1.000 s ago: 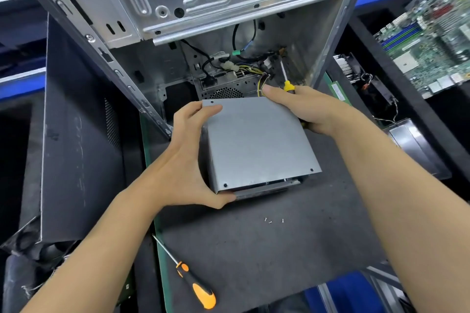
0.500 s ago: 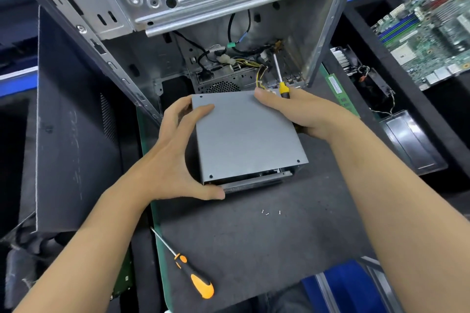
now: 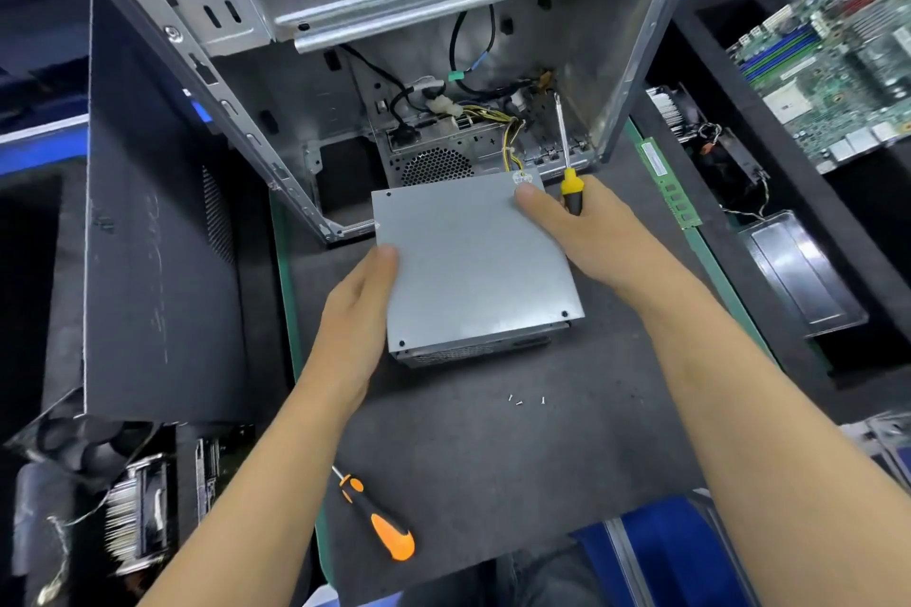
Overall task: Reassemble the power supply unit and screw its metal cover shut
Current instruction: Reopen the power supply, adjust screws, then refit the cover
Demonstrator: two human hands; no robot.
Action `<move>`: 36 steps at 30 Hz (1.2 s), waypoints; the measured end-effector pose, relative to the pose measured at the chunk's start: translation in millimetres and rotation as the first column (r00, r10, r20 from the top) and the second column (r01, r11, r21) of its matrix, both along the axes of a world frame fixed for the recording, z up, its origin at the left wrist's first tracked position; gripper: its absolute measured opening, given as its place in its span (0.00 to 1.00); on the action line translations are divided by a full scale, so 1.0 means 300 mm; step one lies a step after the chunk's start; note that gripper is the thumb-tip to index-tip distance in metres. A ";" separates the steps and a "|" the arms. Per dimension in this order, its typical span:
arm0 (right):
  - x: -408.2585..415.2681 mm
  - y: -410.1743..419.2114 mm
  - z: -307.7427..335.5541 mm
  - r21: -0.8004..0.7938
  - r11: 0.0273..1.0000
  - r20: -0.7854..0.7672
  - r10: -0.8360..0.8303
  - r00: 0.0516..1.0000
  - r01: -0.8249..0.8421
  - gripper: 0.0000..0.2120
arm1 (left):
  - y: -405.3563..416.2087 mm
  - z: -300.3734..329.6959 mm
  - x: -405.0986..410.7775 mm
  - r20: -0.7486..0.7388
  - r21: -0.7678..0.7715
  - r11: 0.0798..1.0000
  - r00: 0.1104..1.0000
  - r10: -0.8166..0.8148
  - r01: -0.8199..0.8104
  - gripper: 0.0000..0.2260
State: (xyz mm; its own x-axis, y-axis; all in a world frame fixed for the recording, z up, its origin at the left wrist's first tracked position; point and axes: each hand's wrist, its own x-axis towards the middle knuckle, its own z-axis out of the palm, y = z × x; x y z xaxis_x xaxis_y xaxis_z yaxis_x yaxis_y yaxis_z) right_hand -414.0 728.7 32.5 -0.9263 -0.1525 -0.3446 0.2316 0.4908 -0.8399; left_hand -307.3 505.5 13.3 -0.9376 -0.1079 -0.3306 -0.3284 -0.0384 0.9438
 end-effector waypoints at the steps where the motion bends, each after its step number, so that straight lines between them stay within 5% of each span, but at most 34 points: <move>1: 0.005 -0.001 0.001 0.061 0.998 -0.021 -0.001 1.000 0.002 0.31 | -0.003 -0.007 0.005 -0.022 -0.028 0.999 1.000 0.019 -0.020 0.18; 8: 0.032 -0.041 -0.012 0.137 0.990 -0.058 -0.023 0.998 0.030 0.24 | -0.013 -0.049 -0.034 -0.060 -0.073 0.995 0.996 0.059 -0.063 0.22; 11: 0.045 -0.057 -0.021 -0.051 0.991 0.000 -0.122 0.993 0.121 0.21 | -0.027 -0.048 -0.090 -0.047 0.058 0.985 0.985 0.165 -0.162 0.30; 14: 0.017 -0.072 -0.001 -0.328 0.912 0.175 -0.197 0.965 0.246 0.28 | -0.024 -0.049 -0.119 -0.070 0.086 0.985 0.986 0.154 -0.148 0.18; 16: -0.015 -0.079 0.007 -0.357 0.897 0.214 -0.194 0.957 0.261 0.33 | -0.017 -0.050 -0.133 -0.071 0.089 0.976 0.976 0.205 -0.199 0.15; 23: -0.145 -0.067 0.019 -0.239 0.969 0.249 -0.004 0.969 0.065 0.27 | -0.036 -0.042 -0.149 -0.109 0.016 0.989 0.983 0.145 -0.145 0.11; 29: -0.166 -0.103 0.016 -0.163 0.987 0.184 0.033 0.982 -0.003 0.09 | -0.017 -0.040 -0.144 -0.117 0.057 0.980 0.974 0.197 -0.191 0.10; 36: -0.110 -0.123 -0.011 0.167 0.957 -0.104 -0.222 0.969 0.237 0.23 | -0.022 -0.034 -0.159 -0.145 -0.046 0.954 0.947 0.286 -0.295 0.18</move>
